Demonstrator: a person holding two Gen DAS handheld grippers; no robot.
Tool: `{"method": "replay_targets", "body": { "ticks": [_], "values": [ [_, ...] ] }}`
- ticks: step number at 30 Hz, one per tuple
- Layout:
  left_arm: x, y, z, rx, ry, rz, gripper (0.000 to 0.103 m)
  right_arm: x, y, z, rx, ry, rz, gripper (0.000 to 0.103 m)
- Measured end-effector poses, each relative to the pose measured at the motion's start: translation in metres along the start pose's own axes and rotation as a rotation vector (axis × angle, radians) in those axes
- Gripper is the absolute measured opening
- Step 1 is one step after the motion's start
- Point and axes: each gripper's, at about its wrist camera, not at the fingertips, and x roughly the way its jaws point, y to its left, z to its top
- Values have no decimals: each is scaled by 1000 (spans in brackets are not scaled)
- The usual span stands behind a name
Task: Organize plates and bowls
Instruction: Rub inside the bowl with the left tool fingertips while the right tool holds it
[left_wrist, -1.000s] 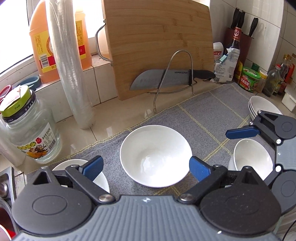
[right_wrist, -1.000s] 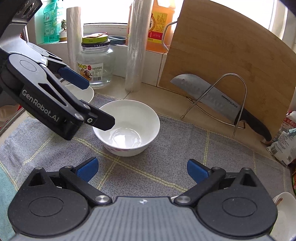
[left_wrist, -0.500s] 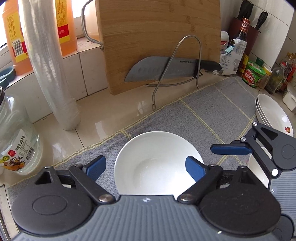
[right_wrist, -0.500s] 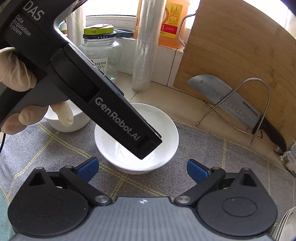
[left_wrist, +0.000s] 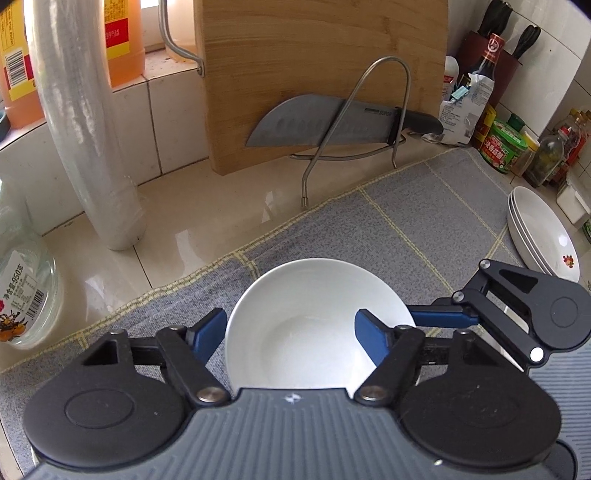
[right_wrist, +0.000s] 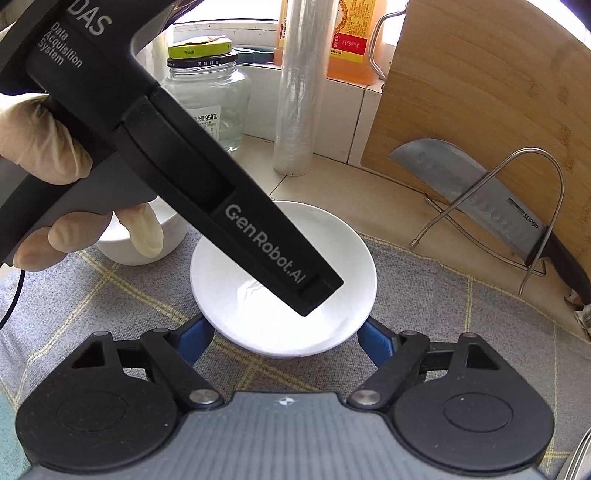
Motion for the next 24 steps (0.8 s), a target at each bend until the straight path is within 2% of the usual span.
{"method": "replay_targets", "body": {
  "ticks": [24],
  "values": [
    [-7, -5, 1, 23, -1, -24, 73, -14, 0, -4, 2, -25, 11, 87]
  ]
}}
